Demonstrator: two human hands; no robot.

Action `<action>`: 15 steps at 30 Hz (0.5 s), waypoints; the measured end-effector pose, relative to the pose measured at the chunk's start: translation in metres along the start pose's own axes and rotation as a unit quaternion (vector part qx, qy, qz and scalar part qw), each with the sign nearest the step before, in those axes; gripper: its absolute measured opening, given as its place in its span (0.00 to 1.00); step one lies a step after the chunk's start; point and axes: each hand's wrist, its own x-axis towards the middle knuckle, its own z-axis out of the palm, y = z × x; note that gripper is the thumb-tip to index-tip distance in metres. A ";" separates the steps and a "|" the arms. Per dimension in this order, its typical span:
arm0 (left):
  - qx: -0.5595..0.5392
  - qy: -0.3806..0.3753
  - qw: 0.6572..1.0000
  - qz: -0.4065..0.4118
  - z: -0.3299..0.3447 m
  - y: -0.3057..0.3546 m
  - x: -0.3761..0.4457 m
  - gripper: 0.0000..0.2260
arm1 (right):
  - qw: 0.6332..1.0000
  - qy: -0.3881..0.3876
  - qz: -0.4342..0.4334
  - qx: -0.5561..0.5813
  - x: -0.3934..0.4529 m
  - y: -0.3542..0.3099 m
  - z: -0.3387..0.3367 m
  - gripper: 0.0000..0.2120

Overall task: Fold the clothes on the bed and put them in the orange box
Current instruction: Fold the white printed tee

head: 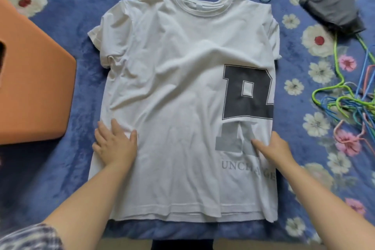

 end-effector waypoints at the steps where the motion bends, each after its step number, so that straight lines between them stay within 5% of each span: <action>1: 0.000 0.002 1.000 0.012 0.003 -0.006 -0.012 0.30 | 0.999 -0.016 0.004 0.042 -0.006 0.006 0.001 0.21; 5: 0.038 -0.018 0.997 0.069 0.023 -0.033 -0.054 0.30 | 0.973 -0.120 0.008 0.198 -0.029 0.028 0.011 0.15; 7: 0.083 -0.008 0.977 0.196 0.034 -0.050 -0.072 0.30 | 0.963 -0.163 0.011 0.214 -0.047 0.039 0.021 0.13; 10: 0.156 -0.007 0.901 0.404 0.052 -0.074 -0.098 0.34 | 0.961 -0.214 0.017 0.173 -0.071 0.058 0.035 0.07; 15: 0.167 -0.018 0.861 0.480 0.047 -0.080 -0.113 0.09 | 0.980 -0.182 0.055 0.055 -0.089 0.078 0.042 0.10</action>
